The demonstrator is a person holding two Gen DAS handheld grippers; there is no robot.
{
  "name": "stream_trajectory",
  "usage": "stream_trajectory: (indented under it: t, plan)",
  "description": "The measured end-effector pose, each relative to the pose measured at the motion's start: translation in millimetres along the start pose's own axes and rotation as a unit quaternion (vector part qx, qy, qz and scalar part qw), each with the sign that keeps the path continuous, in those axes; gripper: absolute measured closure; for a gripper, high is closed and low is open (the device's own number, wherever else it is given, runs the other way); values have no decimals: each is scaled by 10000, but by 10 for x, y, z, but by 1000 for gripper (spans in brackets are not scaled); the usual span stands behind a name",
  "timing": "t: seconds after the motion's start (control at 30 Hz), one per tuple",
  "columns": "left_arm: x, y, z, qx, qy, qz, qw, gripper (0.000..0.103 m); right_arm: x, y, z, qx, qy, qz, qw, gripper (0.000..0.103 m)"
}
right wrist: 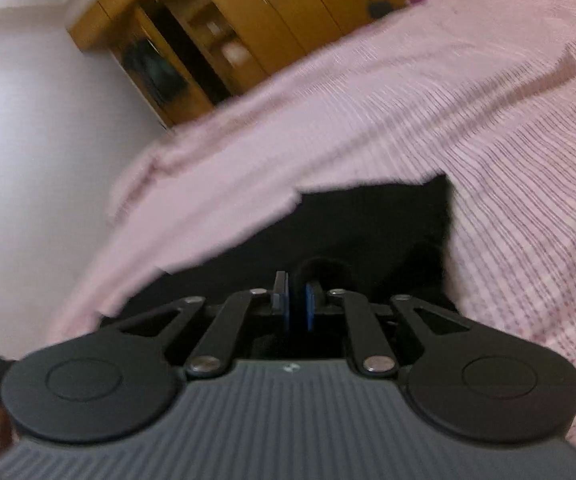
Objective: Fold small clothes
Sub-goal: 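Lift the hem with both grippers and fold it over toward the collar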
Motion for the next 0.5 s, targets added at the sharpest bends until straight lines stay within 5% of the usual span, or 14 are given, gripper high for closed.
stream_trajectory:
  t: [0.1, 0.23, 0.27, 0.5]
  plan:
    - [-4, -122, -196, 369, -515, 23, 9980, 87, -75, -52, -90, 269, 224, -229, 9991, 88]
    - [-90, -270, -349, 722, -1068, 6, 9917, 40, -67, 108, -102, 292, 627, -149, 9975, 53]
    - [-117, -307, -373, 765, -1229, 13, 9895, 36, -51, 146, -104, 306, 735, -133, 9967, 45]
    - [-337, -563, -507, 1145, -2383, -37, 9644, 31, 31, 430, -59, 424, 1576, -14, 9866, 38]
Point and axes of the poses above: each gripper's, at about its wrist camera, not at the fingertips, and y roughly against the way its jaws point, x to its left, z to its top, the point moved 8 cm from there along -y, roughly the way its jaws point, and after that the axes turned 1 degree about -z, right-handed, at the moved point
